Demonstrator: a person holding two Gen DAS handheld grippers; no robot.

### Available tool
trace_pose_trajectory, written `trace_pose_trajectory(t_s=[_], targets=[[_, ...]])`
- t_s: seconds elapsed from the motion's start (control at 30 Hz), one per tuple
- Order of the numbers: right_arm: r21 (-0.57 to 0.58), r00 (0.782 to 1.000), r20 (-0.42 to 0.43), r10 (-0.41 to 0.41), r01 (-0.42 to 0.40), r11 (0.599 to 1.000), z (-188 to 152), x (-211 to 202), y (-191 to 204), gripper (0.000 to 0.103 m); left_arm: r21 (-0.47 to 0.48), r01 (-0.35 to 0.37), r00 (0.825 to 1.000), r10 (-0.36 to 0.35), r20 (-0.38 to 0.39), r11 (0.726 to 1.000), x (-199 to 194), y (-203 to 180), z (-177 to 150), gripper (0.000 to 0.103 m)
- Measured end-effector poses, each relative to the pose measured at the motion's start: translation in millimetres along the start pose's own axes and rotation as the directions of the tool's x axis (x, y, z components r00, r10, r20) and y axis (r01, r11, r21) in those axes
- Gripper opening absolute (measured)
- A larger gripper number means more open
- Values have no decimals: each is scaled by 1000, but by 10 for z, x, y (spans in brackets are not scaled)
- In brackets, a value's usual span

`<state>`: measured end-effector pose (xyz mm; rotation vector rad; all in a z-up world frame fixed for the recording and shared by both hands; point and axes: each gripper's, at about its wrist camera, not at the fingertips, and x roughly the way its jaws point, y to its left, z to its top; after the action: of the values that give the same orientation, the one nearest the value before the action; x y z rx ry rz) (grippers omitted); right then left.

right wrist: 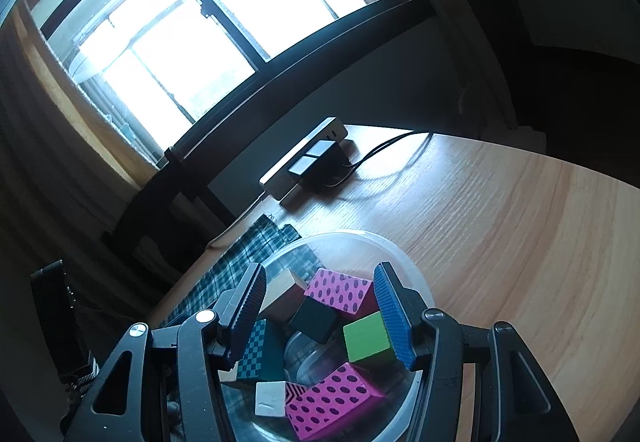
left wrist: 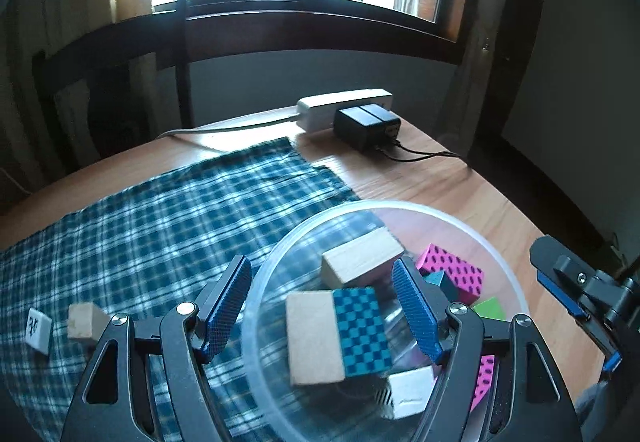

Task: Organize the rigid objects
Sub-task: 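Lower the long plain wood block into the bowl and open the left gripper, then move the left gripper to the white symbol block and close on it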

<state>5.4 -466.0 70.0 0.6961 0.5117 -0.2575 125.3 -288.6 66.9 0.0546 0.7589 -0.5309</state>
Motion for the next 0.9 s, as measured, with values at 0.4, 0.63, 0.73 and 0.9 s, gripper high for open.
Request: trace_pose_trajectory(t_s=[0.4,0.63,0.73,0.9], targets=[[-103,999,32,11,-8,995,-74,-16,204,88,-27,-76,997,77,20,997,-183,224,-134,74],[-119,1000,21,17,-14,993,-105,29,242,89,-53,-114,993,115,24,992,-257,383,-220,78],[-130,999,21,29,-26,991,-121,38,268,90,-64,-140,990,141,21,988,-278,452,-252,78],[-153,999,25,33,-29,988,-149,40,315,93,-75,-176,984,178,17,981,-302,541,-303,78]])
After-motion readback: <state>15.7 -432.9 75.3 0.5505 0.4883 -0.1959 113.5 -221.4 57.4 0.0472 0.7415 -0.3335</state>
